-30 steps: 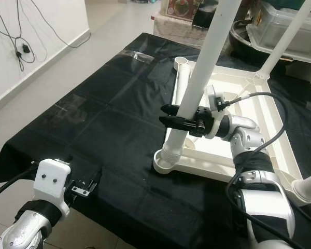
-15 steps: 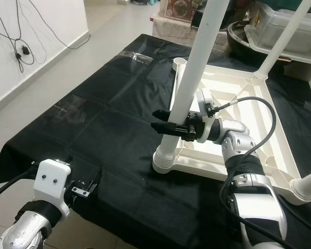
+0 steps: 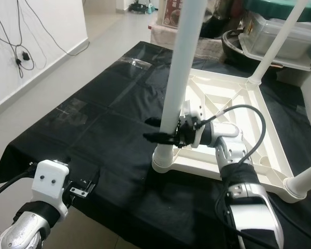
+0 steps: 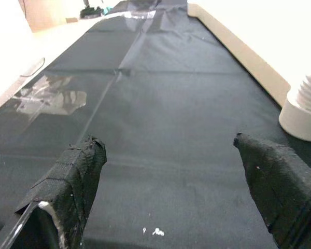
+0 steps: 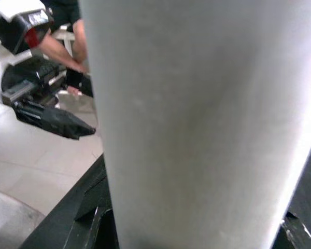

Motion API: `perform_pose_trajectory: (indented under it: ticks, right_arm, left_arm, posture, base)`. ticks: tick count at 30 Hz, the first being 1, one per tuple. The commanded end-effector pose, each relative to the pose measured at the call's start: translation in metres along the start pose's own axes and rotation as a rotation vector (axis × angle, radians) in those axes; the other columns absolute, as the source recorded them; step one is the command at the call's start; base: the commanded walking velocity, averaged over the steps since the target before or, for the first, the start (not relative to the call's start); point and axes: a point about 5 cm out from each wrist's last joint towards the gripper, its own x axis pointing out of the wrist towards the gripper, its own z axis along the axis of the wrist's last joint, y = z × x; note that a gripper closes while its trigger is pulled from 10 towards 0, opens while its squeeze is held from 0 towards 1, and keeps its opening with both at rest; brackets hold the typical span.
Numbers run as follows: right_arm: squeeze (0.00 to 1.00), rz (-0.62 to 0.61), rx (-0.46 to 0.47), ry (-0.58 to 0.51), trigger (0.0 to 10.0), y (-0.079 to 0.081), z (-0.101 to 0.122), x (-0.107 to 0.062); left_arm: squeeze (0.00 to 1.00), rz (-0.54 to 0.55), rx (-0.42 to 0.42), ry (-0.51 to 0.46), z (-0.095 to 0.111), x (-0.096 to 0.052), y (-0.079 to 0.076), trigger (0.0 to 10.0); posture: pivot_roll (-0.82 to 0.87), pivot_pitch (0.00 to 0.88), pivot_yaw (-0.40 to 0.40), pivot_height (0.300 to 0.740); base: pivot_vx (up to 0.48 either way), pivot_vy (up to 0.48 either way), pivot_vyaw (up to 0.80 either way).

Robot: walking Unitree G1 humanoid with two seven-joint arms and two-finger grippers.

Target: Building children table

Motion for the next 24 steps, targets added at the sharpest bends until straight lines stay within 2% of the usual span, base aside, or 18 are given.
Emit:
perform_pose_trajectory:
  ticks: [1,4,6,10,12,15,22,24]
  right_arm:
    - [0.00,0.038,0.139,0.063,10.0,0.015,-0.032,0.012]
    - [0.00,0.015,0.146,0.046,10.0,0.013,-0.032,0.015]
    - [0.00,-0.086,0.170,-0.009,10.0,0.004,-0.029,0.019]
    - [0.00,-0.172,0.212,-0.063,10.0,0.000,-0.028,0.020]
    - [0.00,-0.172,0.212,-0.063,10.0,0.000,-0.028,0.020]
    - [0.00,-0.259,0.274,-0.127,10.0,-0.004,-0.031,0.022]
    - [0.00,-0.261,0.302,-0.153,10.0,-0.003,-0.034,0.022]
    - [0.00,-0.231,0.303,-0.134,10.0,0.004,-0.038,0.024]
  left_arm:
    - [0.00,-0.008,-0.001,0.010,-0.001,0.000,-0.002,10.0]
    - [0.00,-0.007,-0.002,0.007,-0.001,0.001,-0.002,10.0]
    - [0.00,-0.003,-0.001,0.003,0.000,0.001,-0.002,10.0]
    - [0.00,0.004,0.000,0.001,0.001,0.000,-0.001,10.0]
    - [0.00,0.004,0.000,0.001,0.001,0.000,-0.001,10.0]
    - [0.00,0.002,0.002,-0.002,0.001,0.002,-0.001,10.0]
    - [0.00,0.001,0.004,-0.003,0.002,0.002,-0.001,10.0]
    - [0.00,0.005,0.007,-0.002,0.002,0.001,0.000,10.0]
  posture:
    - [0.26,0.161,-0.087,0.740]
    - [0.26,0.161,-0.089,0.740]
    - [0.26,0.161,-0.096,0.740]
    - [0.26,0.161,-0.096,0.740]
    - [0.26,0.161,-0.096,0.740]
    - [0.26,0.161,-0.095,0.740]
    - [0.26,0.158,-0.100,0.740]
    - [0.26,0.157,-0.099,0.740]
  base:
    - [0.000,0.000,0.00]
    - [0.000,0.000,0.00]
    - [0.000,0.000,0.00]
    - [0.000,0.000,0.00]
    - [0.000,0.000,0.00]
    - [0.000,0.000,0.00]
    - [0.000,0.000,0.00]
    - [0.000,0.000,0.00]
